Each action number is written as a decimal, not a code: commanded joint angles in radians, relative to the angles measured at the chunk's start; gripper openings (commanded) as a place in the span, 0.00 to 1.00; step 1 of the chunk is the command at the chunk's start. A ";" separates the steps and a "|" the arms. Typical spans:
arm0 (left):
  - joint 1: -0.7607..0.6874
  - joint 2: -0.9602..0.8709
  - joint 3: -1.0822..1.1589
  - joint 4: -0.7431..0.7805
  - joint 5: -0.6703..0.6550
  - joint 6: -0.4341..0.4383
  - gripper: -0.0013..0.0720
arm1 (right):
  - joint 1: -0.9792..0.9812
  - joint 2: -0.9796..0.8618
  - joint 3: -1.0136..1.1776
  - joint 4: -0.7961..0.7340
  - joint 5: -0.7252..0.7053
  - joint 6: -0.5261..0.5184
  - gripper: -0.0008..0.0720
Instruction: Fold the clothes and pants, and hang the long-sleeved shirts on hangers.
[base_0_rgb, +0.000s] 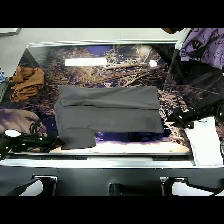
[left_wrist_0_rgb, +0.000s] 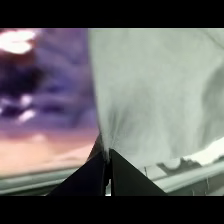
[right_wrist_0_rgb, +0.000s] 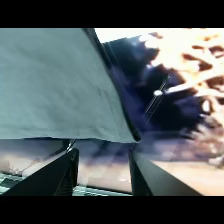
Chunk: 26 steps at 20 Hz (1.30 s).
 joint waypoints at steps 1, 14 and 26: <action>0.001 0.001 -0.003 -0.008 -0.024 0.006 0.04 | 0.000 0.000 -0.089 0.002 0.064 -0.015 0.53; 0.001 0.001 -0.003 -0.008 -0.024 0.006 0.04 | 0.000 -0.004 -0.202 0.111 0.243 -0.086 0.59; 0.031 0.023 0.082 0.002 -0.079 -0.012 0.04 | 0.000 -0.039 -0.203 0.153 0.097 -0.090 0.06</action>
